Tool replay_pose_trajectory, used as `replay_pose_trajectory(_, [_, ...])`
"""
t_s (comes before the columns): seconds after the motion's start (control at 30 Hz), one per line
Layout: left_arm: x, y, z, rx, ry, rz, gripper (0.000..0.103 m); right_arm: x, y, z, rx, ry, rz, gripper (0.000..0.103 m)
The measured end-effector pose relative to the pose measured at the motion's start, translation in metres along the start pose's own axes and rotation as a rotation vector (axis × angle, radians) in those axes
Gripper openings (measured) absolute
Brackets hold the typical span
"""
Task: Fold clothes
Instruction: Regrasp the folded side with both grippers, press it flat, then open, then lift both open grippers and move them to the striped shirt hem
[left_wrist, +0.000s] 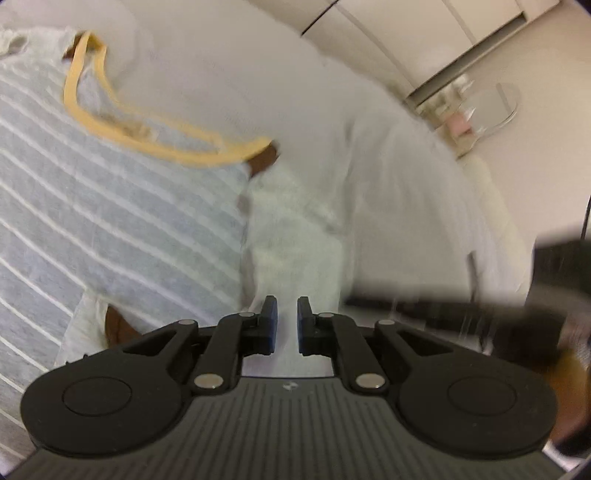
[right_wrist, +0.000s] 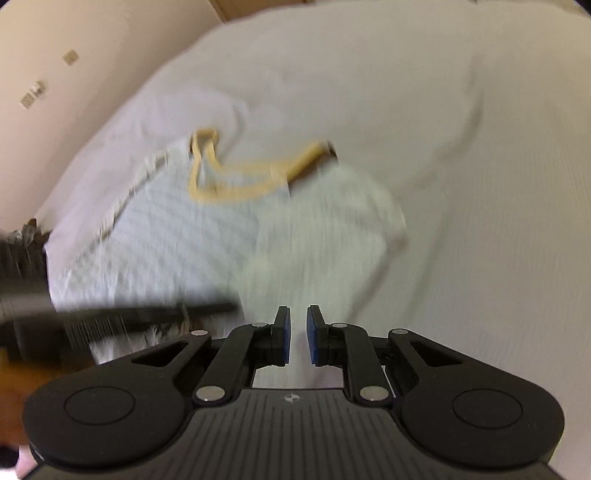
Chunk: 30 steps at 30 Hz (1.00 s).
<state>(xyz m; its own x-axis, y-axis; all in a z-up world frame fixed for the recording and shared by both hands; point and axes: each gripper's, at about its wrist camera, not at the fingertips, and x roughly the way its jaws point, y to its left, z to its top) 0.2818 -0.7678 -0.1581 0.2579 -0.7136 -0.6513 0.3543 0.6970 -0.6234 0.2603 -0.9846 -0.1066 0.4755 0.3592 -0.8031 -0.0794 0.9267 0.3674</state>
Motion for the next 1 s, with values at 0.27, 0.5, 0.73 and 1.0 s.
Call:
replay_pose_trajectory(0.27, [-0.002,0.017,-0.016,-0.026,0.009,0.06,0.006,0.059,-0.029,0.055,-0.023,-0.016,-0.125,0.012])
replay_pose_trajectory(0.5, [-0.044,0.024,-0.03,-0.065,-0.019,0.094,0.015,0.015,-0.034,0.038,0.046,-0.09,-0.128,0.019])
replay_pose_trajectory(0.73, [-0.088,0.028,-0.053,-0.11,0.002,0.181,0.015,-0.012,0.003,-0.026,0.141,-0.016,-0.028,0.022])
replay_pose_trajectory(1.0, [-0.183,0.027,-0.075,-0.076,0.029,0.336,0.03,-0.063,0.058,-0.096,0.184,0.058,-0.001,0.034])
